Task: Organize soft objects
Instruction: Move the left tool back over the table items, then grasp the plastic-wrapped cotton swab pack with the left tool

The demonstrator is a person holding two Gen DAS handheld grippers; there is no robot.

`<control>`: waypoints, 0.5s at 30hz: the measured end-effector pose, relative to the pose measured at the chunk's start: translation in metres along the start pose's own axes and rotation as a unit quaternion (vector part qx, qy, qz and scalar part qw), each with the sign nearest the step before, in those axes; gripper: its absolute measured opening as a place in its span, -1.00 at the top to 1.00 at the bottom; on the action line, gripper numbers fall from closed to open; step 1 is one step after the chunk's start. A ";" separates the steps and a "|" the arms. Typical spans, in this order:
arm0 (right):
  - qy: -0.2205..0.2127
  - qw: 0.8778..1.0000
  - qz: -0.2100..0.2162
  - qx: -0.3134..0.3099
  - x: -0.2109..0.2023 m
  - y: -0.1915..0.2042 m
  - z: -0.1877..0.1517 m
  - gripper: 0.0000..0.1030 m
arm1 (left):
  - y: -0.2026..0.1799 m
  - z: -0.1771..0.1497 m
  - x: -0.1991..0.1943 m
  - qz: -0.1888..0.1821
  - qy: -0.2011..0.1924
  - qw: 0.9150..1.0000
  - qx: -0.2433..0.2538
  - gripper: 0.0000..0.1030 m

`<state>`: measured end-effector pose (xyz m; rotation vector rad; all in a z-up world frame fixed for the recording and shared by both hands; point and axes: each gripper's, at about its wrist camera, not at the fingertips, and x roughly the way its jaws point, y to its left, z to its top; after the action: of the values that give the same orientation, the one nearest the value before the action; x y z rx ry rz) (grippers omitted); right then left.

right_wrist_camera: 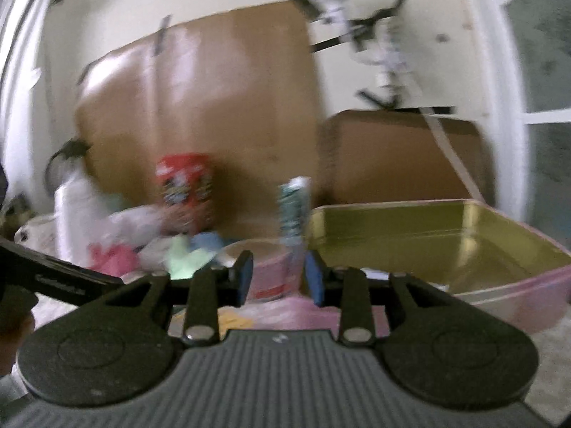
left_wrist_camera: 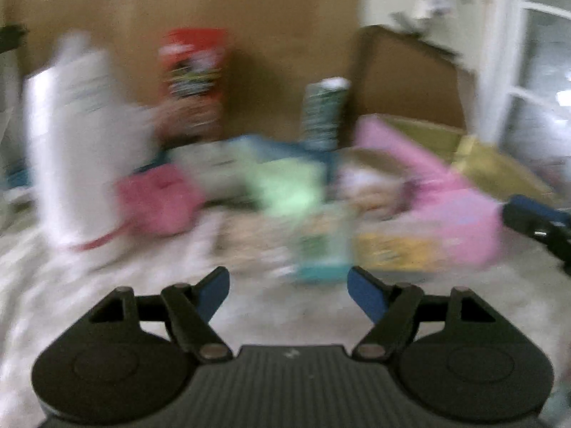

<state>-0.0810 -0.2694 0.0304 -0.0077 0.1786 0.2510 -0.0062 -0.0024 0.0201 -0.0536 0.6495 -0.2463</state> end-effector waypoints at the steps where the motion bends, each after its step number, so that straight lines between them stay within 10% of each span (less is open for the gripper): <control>1: 0.012 1.000 0.014 -0.003 0.006 0.007 -0.001 0.29 | 0.010 -0.004 0.000 0.016 0.000 1.000 -0.005 -0.45; 15: 0.126 0.984 0.127 0.001 0.106 0.083 0.015 0.21 | 0.041 -0.017 -0.016 0.003 -0.045 0.998 -0.034 -0.46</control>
<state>0.0024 -0.1627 0.0278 -0.0143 0.4325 0.5051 -0.0198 0.0417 0.0111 -0.1263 0.5683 -0.2141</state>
